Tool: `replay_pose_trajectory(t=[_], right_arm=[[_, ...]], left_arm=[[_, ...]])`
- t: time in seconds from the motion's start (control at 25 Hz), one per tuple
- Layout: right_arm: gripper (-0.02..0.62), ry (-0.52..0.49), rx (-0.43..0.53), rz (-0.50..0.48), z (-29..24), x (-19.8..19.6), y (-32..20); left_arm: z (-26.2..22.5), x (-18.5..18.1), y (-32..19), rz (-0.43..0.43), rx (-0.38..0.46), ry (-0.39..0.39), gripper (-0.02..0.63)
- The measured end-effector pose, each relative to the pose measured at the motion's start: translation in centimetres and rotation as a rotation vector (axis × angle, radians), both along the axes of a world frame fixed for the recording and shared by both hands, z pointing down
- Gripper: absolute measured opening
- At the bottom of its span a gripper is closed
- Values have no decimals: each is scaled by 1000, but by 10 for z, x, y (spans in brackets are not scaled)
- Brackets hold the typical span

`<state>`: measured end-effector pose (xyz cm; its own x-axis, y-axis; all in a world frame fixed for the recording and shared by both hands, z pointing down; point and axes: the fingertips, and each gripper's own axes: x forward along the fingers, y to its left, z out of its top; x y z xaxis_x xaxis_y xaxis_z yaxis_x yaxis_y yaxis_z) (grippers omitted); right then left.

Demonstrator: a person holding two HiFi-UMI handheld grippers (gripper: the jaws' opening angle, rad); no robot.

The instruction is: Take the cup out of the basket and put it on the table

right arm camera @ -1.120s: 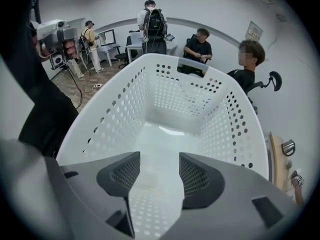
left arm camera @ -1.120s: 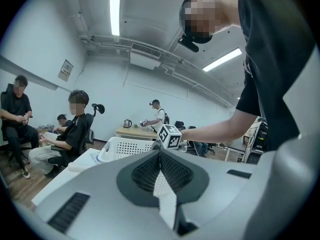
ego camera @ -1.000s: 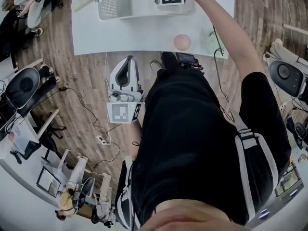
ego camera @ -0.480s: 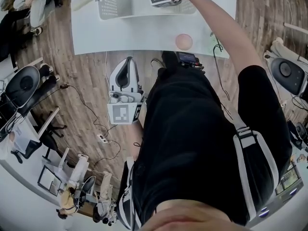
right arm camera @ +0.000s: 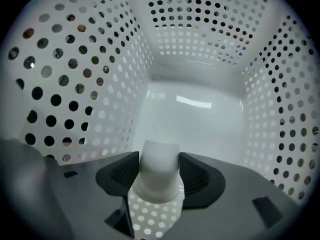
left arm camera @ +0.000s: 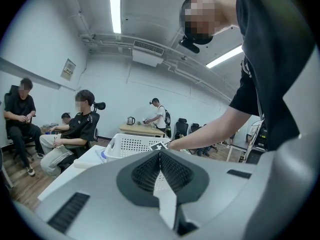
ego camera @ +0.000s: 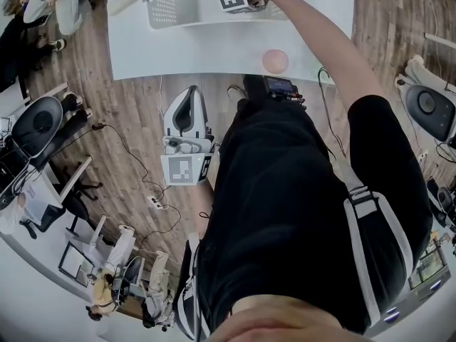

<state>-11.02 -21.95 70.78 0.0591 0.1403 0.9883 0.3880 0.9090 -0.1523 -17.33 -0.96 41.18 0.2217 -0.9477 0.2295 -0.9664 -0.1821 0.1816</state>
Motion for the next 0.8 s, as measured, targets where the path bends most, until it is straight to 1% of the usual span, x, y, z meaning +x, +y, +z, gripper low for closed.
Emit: replay_pose_trajectory(t=[0.08, 0.24, 0.36, 0.44, 0.64, 0.8], right_arm=[[250, -13, 37, -2, 1, -2, -8], [250, -26, 16, -5, -9, -5, -1], [250, -78, 76, -34, -20, -14, -11], [250, -113, 95, -36, -29, -19, -14], [249, -215, 170, -20, -62, -31, -25], [249, -310, 225, 15, -93, -38, -30]], left_arm=[[0, 0, 1, -1, 0, -2, 22], [-4, 1, 4, 0, 2, -6, 22], [-5, 2, 4, 4, 8, -8, 21], [-5, 4, 4, 6, 13, -8, 23], [-12, 5, 8, 13, 36, -10, 21], [-18, 5, 12, 22, 54, -14, 21]])
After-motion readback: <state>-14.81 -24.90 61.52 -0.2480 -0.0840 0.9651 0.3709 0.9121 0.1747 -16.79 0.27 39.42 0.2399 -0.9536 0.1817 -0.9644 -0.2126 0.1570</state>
